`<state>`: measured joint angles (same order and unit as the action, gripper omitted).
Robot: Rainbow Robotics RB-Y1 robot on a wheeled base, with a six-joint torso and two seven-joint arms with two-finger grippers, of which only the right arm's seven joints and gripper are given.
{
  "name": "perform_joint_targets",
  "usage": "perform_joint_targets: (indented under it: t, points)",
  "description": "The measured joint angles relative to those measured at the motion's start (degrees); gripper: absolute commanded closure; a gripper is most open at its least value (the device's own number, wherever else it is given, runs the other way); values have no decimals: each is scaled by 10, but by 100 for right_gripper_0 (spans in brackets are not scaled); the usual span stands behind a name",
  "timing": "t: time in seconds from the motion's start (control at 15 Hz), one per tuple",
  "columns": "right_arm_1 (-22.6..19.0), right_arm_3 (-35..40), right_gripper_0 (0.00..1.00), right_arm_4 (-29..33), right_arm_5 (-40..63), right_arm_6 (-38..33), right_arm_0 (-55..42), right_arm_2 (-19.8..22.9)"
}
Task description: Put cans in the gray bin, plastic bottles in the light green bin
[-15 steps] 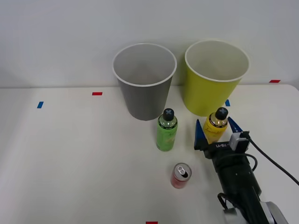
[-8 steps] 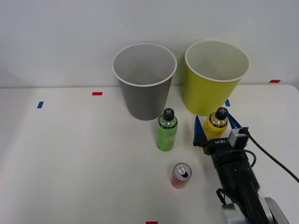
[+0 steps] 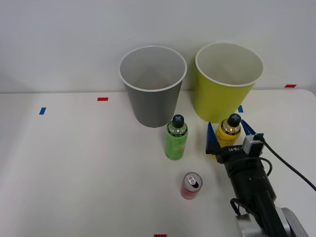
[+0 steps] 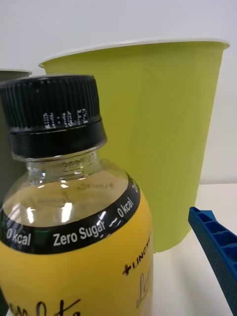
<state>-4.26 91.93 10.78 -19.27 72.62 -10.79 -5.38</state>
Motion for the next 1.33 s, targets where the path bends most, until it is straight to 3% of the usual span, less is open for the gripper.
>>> perform_joint_targets:
  t: [0.07, 0.13, 0.27, 0.33, 0.93, 1.13, 1.33]
  points:
    - [2, 0, 22, 0, 2, 3, 0, 1]
    - [5, 0, 55, 0, 3, 5, 0, 2]
    - [9, 0, 84, 0, 3, 10, -1, 3]
    - [11, 0, 93, -1, 3, 12, -1, 4]
    - [5, 0, 100, -17, -20, 15, -14, 4]
    - [-22, 16, 100, -62, -49, 16, -36, -12]
    - [-50, 79, 100, -109, -51, 9, -57, -36]
